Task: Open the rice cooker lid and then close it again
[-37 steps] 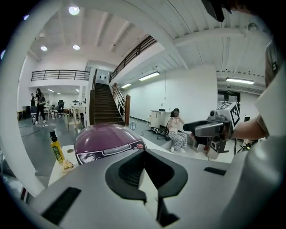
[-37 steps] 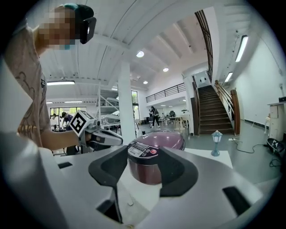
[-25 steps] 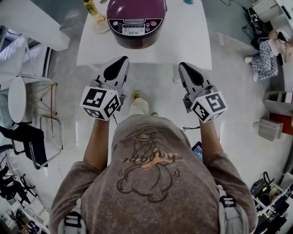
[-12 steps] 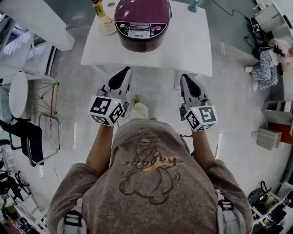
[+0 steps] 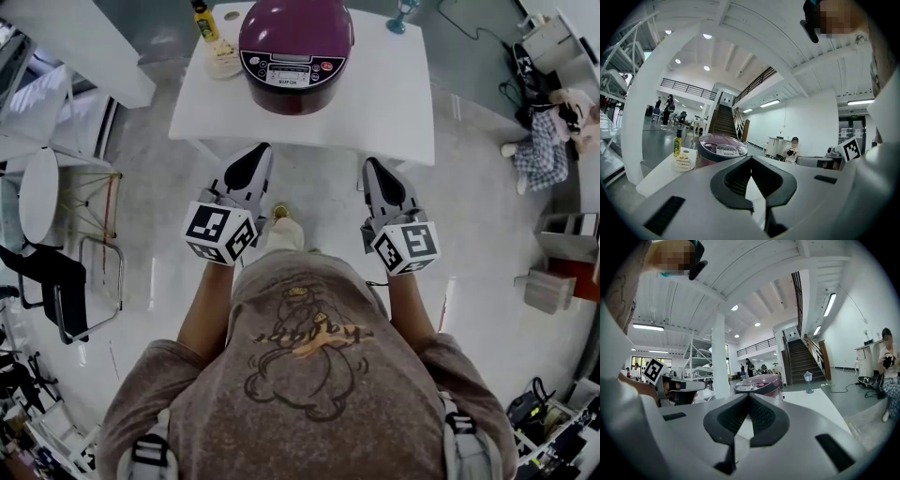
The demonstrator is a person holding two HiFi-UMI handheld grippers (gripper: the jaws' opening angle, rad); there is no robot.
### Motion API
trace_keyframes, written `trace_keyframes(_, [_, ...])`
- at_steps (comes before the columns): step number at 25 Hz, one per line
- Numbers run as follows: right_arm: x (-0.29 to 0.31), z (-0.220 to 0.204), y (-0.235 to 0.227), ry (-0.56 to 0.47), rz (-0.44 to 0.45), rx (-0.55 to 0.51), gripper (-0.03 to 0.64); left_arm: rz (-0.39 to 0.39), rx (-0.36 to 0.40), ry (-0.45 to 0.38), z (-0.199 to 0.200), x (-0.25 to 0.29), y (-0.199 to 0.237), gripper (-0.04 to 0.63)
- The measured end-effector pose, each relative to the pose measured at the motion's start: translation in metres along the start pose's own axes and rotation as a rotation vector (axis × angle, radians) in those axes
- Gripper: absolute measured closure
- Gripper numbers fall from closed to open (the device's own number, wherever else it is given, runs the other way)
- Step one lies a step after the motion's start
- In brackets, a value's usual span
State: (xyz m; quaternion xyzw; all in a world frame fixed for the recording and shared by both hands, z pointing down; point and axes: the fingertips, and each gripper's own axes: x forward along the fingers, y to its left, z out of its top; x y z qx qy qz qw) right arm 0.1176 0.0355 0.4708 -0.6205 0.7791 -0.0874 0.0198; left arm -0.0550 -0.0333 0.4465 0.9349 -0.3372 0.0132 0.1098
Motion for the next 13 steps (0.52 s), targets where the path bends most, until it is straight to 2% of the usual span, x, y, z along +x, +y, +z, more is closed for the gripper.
trace_keyframes(13, [0.0071, 0.0084, 0.0026, 0.008, 0.030, -0.020, 0.620, -0.005, -0.001, 0.008, 0.0035, -0.0032, 0.0080, 0.574])
